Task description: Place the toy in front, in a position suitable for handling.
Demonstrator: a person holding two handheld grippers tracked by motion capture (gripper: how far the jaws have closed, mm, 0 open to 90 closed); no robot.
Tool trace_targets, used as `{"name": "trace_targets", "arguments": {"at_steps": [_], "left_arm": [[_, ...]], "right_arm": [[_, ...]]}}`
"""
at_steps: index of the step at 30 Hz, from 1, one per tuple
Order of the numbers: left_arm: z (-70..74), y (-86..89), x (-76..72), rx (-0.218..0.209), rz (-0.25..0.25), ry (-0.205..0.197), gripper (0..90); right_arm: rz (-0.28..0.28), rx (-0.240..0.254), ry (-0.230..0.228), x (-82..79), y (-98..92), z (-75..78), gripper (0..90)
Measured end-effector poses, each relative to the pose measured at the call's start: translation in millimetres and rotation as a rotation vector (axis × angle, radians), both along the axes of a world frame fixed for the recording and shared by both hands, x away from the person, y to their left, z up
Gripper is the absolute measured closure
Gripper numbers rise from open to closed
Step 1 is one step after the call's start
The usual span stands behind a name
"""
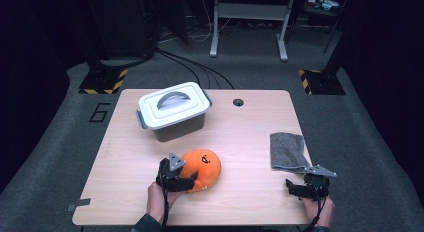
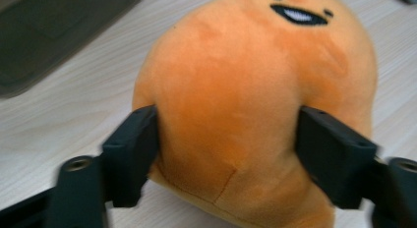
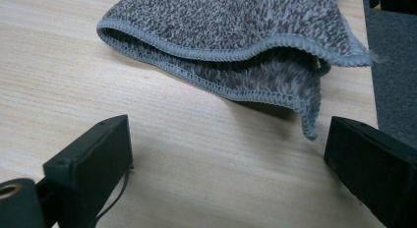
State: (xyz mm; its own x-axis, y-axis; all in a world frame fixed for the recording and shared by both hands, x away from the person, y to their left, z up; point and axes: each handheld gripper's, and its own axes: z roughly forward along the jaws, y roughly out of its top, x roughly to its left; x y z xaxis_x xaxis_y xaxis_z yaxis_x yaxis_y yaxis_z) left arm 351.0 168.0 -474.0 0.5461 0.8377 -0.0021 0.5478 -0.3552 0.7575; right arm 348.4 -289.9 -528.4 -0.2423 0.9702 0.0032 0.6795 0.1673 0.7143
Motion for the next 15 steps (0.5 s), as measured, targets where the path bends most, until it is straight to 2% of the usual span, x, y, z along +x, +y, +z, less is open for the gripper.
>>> {"name": "trace_targets", "arguments": {"at_steps": [1,2,4,5,6,7,8,10,11,12,13,14,15], "left_arm": [[-2.7,0.1,-0.2,0.002,0.005,-0.007,29.9],[-6.0,0.7,-0.7,0.008,-0.003,-0.019,38.9],[-7.4,0.9,-1.3,0.004,-0.01,-0.031,48.0],[-8.0,0.9,-1.7,0.002,-0.018,-0.039,48.0],[-9.0,1.2,-2.3,-0.011,-0.028,-0.057,55.6],[-9.0,1.2,-2.3,-0.011,-0.028,-0.057,58.9],[-8.5,2.0,-3.8,-0.022,-0.042,-0.079,61.2],[-8.5,1.8,-5.1,-0.034,-0.056,-0.095,64.5],[-8.5,1.8,-5.1,-0.034,-0.056,-0.095,65.7],[-7.6,4.3,-5.4,-0.058,-0.072,-0.101,66.8],[-7.6,4.3,-5.4,-0.058,-0.072,-0.101,67.8],[-6.4,7.5,-4.6,-0.092,-0.087,-0.099,68.5],[-6.4,7.5,-4.6,-0.092,-0.087,-0.099,69.0]], "right_arm": [[0.0,0.0,0.0,0.0,0.0,0.0,3.6],[0.0,0.0,0.0,0.0,0.0,0.0,3.7],[-0.001,0.001,0.0,0.0,0.3,0.1,3.7],[-0.001,0.001,0.0,0.0,0.3,0.1,3.7],[0.001,0.0,-0.001,0.0,0.2,0.0,3.8],[0.001,0.0,-0.001,0.0,0.2,0.0,3.8],[-0.005,0.003,0.0,0.0,0.6,0.1,4.0],[-0.01,0.004,-0.002,0.1,1.0,0.1,4.3],[-0.01,0.004,-0.002,0.1,1.0,0.1,4.3],[-0.009,0.004,-0.002,0.3,1.1,0.1,4.3],[-0.009,0.004,-0.002,0.3,1.1,0.1,4.3],[-0.009,0.003,-0.003,0.2,1.0,0.1,4.4],[-0.009,0.003,-0.003,0.2,1.0,0.1,4.4]]}}
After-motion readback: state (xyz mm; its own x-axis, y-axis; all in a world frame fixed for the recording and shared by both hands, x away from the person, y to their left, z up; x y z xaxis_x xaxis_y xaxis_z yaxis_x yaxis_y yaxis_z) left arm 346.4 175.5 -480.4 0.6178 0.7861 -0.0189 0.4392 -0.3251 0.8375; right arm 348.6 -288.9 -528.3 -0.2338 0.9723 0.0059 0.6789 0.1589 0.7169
